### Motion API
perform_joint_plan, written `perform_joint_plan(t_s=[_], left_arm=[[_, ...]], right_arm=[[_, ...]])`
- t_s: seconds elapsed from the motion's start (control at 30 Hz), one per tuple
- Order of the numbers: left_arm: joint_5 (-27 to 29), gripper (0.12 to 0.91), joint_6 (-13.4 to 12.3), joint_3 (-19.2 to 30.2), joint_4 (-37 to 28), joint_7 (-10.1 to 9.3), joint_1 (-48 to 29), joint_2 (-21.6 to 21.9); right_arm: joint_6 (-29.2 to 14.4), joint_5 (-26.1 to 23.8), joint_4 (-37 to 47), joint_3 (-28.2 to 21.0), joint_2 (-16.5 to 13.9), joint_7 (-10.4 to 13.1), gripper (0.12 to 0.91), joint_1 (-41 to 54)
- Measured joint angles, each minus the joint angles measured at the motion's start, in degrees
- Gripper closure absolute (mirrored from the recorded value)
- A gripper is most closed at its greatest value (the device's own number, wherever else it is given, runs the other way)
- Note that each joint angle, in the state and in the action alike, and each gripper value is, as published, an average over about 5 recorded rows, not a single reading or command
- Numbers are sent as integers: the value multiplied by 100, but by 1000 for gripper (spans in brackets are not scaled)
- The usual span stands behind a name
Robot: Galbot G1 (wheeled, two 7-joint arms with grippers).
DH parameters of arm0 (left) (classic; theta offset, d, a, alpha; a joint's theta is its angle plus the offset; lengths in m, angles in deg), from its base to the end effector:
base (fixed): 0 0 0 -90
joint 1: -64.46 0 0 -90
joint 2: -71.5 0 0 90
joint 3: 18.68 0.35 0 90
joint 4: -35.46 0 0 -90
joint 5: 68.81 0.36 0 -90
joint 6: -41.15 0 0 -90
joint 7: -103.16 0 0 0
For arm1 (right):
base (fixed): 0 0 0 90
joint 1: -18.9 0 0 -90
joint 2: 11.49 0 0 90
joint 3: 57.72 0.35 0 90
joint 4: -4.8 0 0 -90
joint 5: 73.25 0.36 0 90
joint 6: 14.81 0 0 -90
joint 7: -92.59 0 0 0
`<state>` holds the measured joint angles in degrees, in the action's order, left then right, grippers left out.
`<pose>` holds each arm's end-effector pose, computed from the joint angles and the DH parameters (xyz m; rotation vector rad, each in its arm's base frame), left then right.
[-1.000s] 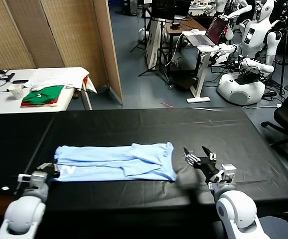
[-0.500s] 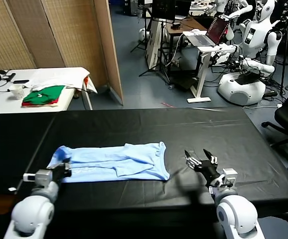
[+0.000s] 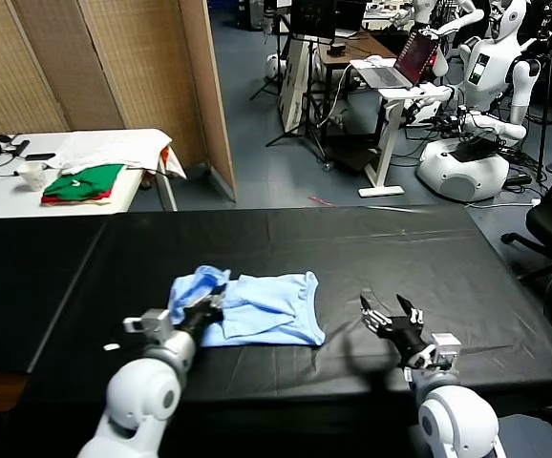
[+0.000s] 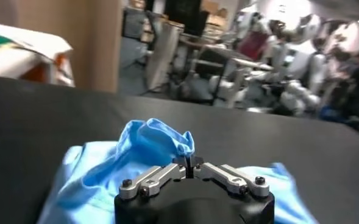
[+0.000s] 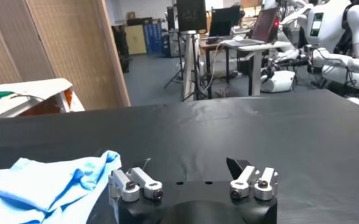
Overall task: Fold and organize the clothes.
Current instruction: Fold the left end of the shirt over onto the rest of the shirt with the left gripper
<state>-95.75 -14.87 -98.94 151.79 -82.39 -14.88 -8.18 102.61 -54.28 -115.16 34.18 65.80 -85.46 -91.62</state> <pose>0.2761 -0.0196 -0.2524 -0.3738 -2.7042 0.3260 0.2345 -0.0475 -0.2626 0.1176 -2.8122 -0.1208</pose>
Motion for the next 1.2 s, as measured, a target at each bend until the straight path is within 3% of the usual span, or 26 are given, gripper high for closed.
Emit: perform_joint_plan(t_s=[0.37, 0.73, 0.83, 1.03, 1.1, 1.2], left_arm=[[-85, 862, -1, 974, -403, -120, -486, -394], [241, 851, -154, 1218, -850, -64, -674, -532], [229, 742, -201, 1232, -925, -15, -670, -574], [-417, 372, -152, 1257, -832, 42, -584, -693], [-626, 247, -147, 1253, -744, 64, -538, -703], [-608, 145, -233, 1230, -535, 149, -491, -638]], right_arm=[[4, -123, -45, -63, 76, -13, 118, -94], [83, 31, -314, -115, -88, -60, 118, -265], [112, 76, -405, -194, -170, -73, 118, -303], [124, 85, -455, -403, -342, -154, 118, -249], [122, 62, -447, -480, -416, -246, 118, -211], [107, -13, -418, -647, -581, -458, 118, -119]])
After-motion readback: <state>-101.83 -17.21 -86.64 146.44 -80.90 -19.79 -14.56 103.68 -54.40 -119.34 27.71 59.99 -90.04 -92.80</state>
